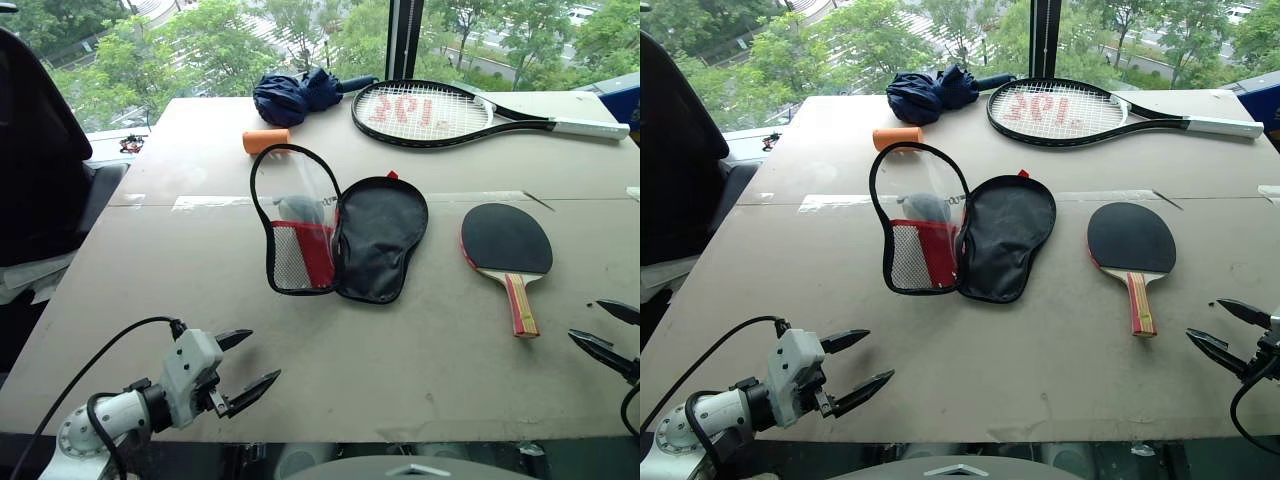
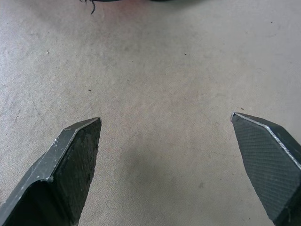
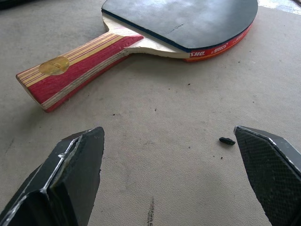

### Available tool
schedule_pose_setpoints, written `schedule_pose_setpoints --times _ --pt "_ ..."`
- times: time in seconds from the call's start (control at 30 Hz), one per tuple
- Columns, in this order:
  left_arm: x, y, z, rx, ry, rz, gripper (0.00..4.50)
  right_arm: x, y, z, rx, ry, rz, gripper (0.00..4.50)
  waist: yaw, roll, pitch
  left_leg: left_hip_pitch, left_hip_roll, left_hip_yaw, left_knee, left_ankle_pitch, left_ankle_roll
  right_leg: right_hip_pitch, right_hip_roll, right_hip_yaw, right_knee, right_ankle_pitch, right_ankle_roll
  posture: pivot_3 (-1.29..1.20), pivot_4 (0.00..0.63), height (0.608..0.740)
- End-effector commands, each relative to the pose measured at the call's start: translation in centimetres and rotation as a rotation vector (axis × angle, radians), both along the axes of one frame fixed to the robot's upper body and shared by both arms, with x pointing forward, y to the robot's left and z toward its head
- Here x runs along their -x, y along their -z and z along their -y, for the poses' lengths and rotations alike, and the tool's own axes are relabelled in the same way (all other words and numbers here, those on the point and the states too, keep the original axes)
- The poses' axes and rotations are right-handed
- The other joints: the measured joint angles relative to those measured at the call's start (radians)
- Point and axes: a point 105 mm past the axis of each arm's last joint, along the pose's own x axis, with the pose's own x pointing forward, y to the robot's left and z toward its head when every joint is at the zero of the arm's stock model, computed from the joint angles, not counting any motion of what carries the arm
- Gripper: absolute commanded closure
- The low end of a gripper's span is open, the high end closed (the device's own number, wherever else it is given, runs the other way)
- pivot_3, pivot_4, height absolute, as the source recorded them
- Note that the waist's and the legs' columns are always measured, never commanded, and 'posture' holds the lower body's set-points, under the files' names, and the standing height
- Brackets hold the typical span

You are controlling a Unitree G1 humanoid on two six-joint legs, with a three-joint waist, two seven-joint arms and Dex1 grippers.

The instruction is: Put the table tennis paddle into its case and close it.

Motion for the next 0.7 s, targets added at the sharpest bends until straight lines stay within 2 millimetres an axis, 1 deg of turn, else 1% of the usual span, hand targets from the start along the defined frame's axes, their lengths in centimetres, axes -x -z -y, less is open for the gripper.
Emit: schedule_pose_setpoints --times 0.03,0.17,0.43,0.57,0.7 --pt "-0.1 -0.7 -0.5 -0.001 0.001 0.03 0.0 0.2 -1.1 1.2 0.017 0.026 0.034 0.06 0.0 0.0 0.0 0.0 0.0 0.0 0.0 0.0 0.0 0.0 0.0 0.0 0.0 0.0 0.0 0.0 0.15 0.723" --pt "-0.5 -1.0 -1.0 -0.002 -0.003 0.036 0.0 0.3 -0.9 1.3 0.018 0.029 0.027 0.06 0.001 0.0 0.0 0.0 0.0 0.0 0.0 0.0 0.0 0.0 0.0 -0.001 0.0 0.0 0.0 0.0 0.15 0.723" --pt "-0.6 -1.1 -1.0 0.003 0.008 0.04 0.0 0.6 -1.0 1.3 0.009 0.027 0.032 0.06 0.001 0.0 0.0 0.0 0.0 0.0 0.0 0.0 0.0 0.0 0.0 -0.001 0.0 0.0 0.0 0.0 0.15 0.723" --pt "-0.9 -1.4 -1.1 0.005 0.011 0.053 0.0 0.1 -2.0 0.7 -0.02 0.016 0.062 0.06 0.001 0.0 0.0 0.0 0.0 0.0 0.0 0.0 0.0 0.0 0.0 -0.001 0.0 0.0 0.0 0.0 0.15 0.723" --pt "-1.7 -2.7 -1.6 0.003 0.022 0.097 0.0 -0.7 -3.3 -0.5 -0.045 -0.018 0.09 0.06 0.001 0.0 0.0 0.0 0.0 -0.001 0.0 0.0 0.0 0.0 0.0 -0.001 0.0 0.0 0.0 0.0 0.15 0.723"
